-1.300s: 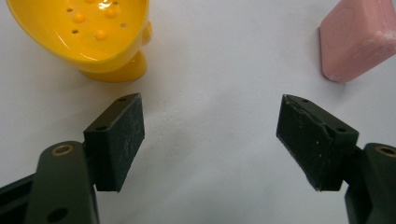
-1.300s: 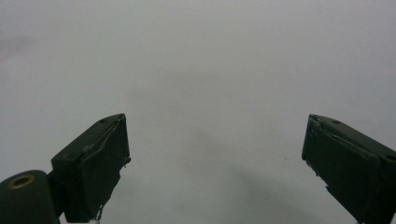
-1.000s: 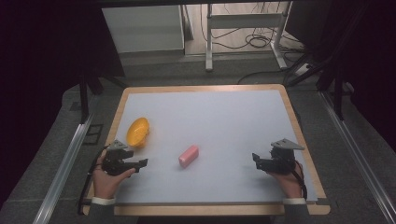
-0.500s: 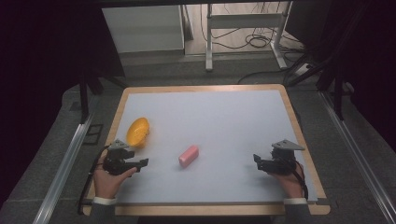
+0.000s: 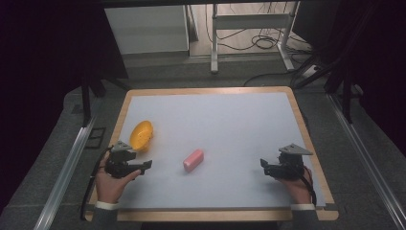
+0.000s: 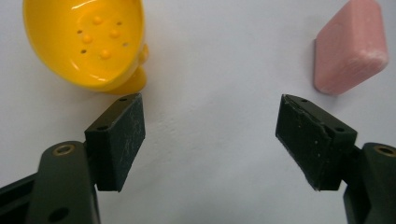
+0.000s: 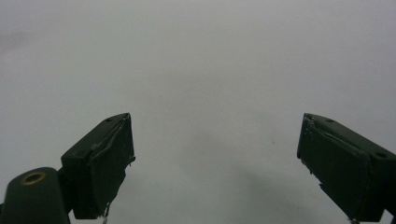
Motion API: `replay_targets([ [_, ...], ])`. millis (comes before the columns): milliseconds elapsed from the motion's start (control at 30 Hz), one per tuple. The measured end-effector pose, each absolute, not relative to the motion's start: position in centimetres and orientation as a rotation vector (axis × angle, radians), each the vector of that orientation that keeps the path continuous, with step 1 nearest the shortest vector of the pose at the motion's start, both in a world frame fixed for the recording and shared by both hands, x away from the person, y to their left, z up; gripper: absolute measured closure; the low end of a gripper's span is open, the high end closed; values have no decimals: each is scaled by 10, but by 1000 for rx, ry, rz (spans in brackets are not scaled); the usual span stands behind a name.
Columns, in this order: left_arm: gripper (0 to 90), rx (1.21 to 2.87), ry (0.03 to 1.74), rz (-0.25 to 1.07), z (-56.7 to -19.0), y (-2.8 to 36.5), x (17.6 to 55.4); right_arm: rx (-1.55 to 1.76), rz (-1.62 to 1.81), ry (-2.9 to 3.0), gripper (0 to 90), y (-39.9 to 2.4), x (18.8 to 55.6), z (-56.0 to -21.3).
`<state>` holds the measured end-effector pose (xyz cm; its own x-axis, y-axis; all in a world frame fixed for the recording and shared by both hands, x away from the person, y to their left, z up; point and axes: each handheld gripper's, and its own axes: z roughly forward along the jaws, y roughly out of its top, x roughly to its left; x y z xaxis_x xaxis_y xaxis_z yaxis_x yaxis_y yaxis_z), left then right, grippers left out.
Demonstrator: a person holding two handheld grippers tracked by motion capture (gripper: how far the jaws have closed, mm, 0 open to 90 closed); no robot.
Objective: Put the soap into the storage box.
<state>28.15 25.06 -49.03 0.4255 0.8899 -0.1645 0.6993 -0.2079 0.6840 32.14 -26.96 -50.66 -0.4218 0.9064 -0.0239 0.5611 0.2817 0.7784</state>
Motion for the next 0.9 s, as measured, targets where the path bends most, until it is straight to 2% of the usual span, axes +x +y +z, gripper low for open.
replay_targets([
  [900, 240, 2051, 1238, 355, -463, 229, 292, 1348, 962, 2068, 107, -277, 321, -508],
])
